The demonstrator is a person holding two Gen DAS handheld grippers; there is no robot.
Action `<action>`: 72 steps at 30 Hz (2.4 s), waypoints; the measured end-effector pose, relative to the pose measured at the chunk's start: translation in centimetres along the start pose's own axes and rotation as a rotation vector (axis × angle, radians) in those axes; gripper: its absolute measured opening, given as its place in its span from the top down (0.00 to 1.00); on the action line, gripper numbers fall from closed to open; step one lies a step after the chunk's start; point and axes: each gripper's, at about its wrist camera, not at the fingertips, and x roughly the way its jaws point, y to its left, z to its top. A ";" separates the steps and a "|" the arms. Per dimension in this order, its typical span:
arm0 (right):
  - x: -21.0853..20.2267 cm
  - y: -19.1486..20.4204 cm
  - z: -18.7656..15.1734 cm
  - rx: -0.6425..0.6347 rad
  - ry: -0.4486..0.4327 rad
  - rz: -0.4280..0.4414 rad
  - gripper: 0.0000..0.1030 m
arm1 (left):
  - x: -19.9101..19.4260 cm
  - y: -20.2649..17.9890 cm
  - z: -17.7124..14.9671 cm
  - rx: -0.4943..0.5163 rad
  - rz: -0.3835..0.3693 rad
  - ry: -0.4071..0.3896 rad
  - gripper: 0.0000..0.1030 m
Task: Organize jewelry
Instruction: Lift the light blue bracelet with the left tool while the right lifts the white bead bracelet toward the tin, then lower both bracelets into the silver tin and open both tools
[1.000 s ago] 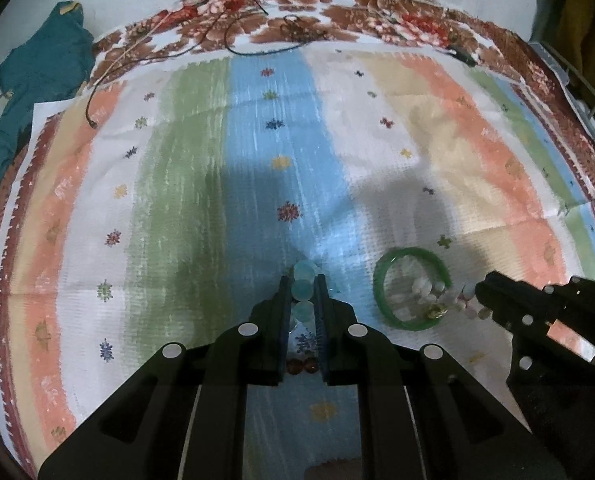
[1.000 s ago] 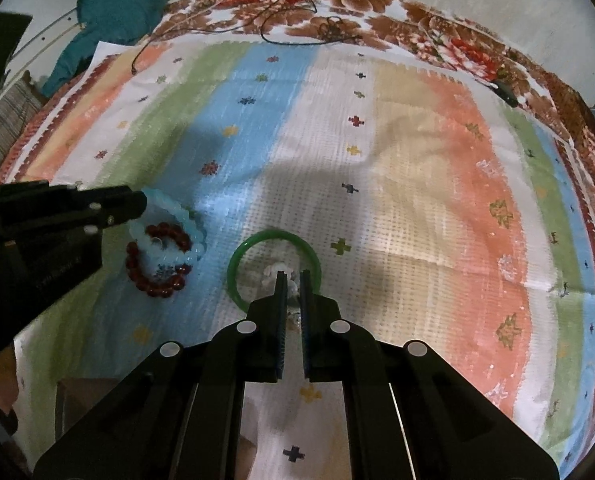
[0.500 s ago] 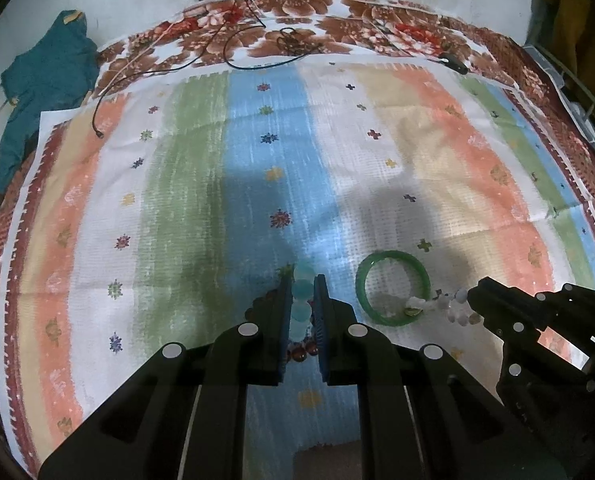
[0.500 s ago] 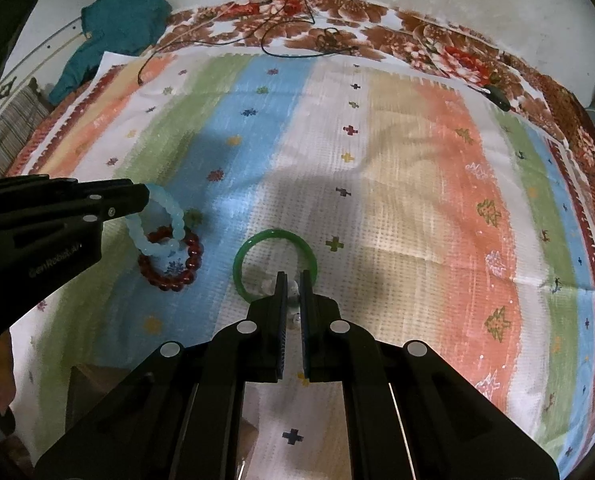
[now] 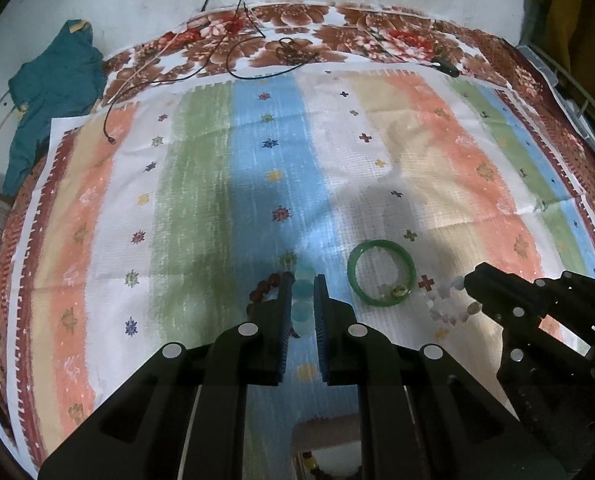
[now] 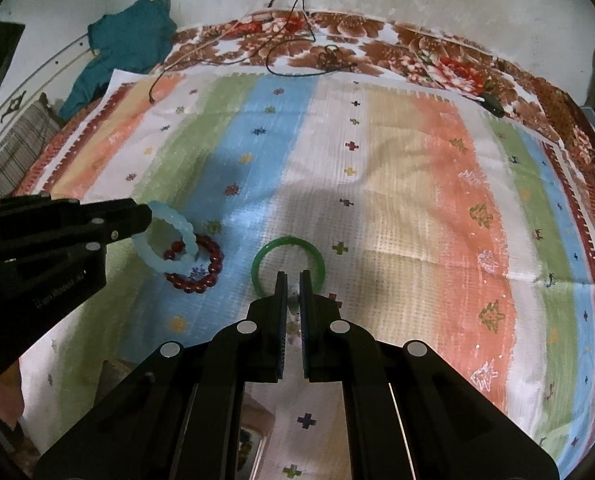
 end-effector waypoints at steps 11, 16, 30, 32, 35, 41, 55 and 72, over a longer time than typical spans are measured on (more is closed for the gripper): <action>-3.2 0.0 -0.9 0.015 -0.051 0.021 0.93 | -3.1 -0.4 -1.7 -0.010 -0.017 -0.027 0.90; -4.7 0.6 -1.8 0.005 -0.065 0.036 0.93 | -4.3 -0.4 -3.3 -0.025 -0.030 -0.031 0.90; -8.3 2.3 -4.6 -0.014 -0.093 0.077 0.93 | -7.9 -1.1 -6.5 -0.037 -0.072 -0.067 0.90; -8.6 2.5 -5.0 -0.020 -0.093 0.078 0.93 | -8.2 -1.3 -6.8 -0.026 -0.067 -0.070 0.90; -8.7 2.5 -5.6 -0.022 -0.088 0.076 0.93 | -8.8 -1.4 -7.2 -0.025 -0.074 -0.076 0.90; -9.2 2.5 -6.8 -0.026 -0.079 0.074 0.93 | -10.1 -1.5 -8.4 -0.031 -0.087 -0.094 0.90; -10.4 3.3 -8.6 -0.006 -0.076 0.106 0.93 | -11.0 -1.2 -10.6 -0.047 -0.114 -0.090 0.90; -10.0 2.9 -8.7 -0.022 -0.057 0.052 0.54 | -10.6 0.1 -11.0 -0.105 -0.091 -0.070 0.70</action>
